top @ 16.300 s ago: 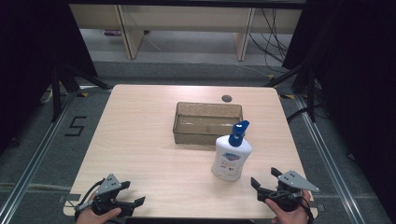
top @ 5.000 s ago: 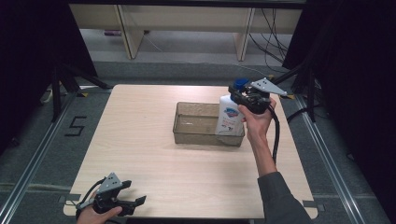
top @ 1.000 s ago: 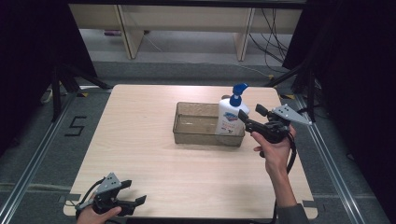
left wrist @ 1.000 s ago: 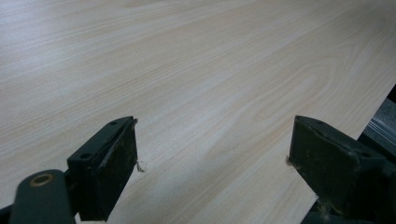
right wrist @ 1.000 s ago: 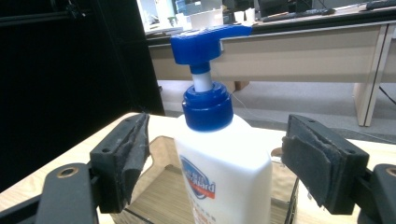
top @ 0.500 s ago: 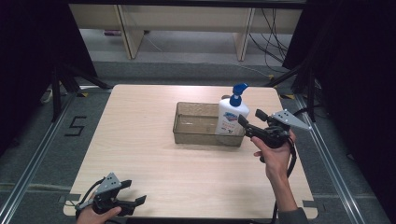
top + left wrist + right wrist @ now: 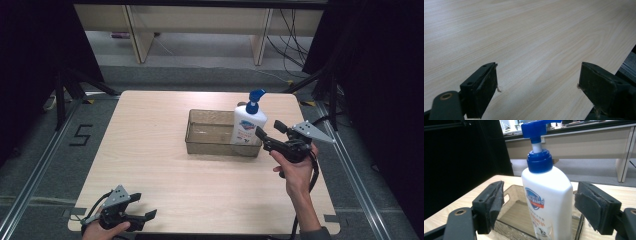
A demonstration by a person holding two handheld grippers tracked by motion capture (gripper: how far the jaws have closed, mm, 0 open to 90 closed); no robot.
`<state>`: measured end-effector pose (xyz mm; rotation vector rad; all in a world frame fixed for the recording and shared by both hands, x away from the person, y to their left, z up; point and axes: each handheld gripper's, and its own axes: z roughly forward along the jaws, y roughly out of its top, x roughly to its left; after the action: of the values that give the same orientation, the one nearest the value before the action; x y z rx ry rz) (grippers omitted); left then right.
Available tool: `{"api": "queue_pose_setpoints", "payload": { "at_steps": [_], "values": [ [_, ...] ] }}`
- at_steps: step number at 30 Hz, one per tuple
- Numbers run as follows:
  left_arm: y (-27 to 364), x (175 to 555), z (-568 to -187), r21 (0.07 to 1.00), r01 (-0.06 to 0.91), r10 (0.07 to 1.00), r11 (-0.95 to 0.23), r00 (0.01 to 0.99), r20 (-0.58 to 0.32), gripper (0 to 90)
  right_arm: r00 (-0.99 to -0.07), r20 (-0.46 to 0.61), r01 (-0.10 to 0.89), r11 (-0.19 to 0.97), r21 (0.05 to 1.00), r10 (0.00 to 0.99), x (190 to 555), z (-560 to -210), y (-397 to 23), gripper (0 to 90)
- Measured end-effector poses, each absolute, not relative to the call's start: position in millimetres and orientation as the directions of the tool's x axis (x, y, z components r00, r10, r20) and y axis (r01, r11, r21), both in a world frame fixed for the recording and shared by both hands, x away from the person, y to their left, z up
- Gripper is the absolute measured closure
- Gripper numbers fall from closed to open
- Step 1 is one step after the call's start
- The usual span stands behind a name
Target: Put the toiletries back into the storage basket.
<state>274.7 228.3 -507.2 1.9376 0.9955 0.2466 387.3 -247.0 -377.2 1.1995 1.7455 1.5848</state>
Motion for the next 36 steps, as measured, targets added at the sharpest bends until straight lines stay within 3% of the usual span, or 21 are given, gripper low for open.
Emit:
{"api": "queue_pose_setpoints", "payload": {
  "at_steps": [36],
  "values": [
    [228, 274, -506, 0.791, 0.551, 0.733, -0.264, 0.648, -0.206, 14.7, -0.515, 0.204, 0.339, -0.021, 0.94, 0.833, 375, -402, -246, 22.0]
  ]
}}
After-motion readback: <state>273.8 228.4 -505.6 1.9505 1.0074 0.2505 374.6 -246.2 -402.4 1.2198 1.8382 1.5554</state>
